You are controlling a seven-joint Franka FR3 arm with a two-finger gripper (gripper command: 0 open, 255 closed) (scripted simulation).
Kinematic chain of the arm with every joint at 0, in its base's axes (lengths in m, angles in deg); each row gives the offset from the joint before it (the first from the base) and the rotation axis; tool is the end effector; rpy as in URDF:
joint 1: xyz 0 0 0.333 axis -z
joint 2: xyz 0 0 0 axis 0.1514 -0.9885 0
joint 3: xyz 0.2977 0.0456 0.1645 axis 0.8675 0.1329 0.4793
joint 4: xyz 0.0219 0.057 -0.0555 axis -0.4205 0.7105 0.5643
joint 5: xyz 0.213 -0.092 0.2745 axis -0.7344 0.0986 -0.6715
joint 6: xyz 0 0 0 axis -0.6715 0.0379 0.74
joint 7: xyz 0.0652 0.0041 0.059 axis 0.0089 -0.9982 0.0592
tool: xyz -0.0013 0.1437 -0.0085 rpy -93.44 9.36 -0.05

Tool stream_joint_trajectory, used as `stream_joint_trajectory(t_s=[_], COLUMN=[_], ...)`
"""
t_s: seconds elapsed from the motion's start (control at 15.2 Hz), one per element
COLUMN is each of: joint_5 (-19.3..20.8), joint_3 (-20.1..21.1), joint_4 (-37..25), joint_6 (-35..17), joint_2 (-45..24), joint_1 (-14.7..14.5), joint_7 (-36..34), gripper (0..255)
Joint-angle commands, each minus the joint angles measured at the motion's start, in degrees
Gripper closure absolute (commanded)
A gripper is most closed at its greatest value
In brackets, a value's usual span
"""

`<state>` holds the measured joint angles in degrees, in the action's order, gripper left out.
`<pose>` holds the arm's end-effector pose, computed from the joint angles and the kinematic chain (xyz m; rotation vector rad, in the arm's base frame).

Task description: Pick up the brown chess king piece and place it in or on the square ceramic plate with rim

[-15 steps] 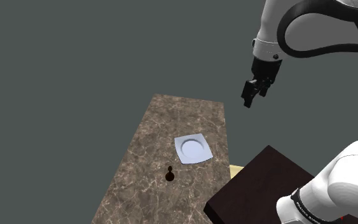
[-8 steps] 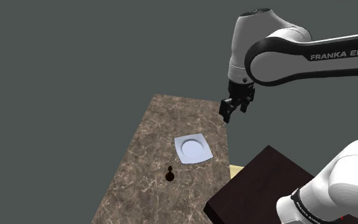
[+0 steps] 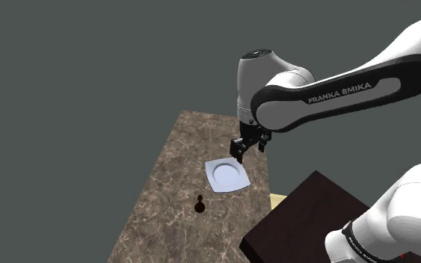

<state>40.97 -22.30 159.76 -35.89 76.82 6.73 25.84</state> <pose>0.3654 0.1353 0.3908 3.0306 -0.2178 -0.1809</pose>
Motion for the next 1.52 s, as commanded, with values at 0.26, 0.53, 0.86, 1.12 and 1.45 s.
stream_joint_trajectory(t_s=[0.26, 0.53, 0.86, 1.12, 1.45], joint_5=[2.9, 6.2, 10.4, 12.6, 13.7], joint_3=[3.3, 4.0, 3.0, 1.4, 0.0], joint_4=[-4.6, -9.1, -16.4, -23.6, -28.4], joint_6=[-7.6, -11.3, -14.3, -15.5, -16.9], joint_2=[-13.9, -23.5, -35.5, -44.8, -51.4], joint_1=[-0.3, -1.6, -4.5, -7.5, -9.7], joint_7=[-9.6, -16.2, -23.7, -28.2, -30.7], gripper=[0, 0, 0, 0, 0])
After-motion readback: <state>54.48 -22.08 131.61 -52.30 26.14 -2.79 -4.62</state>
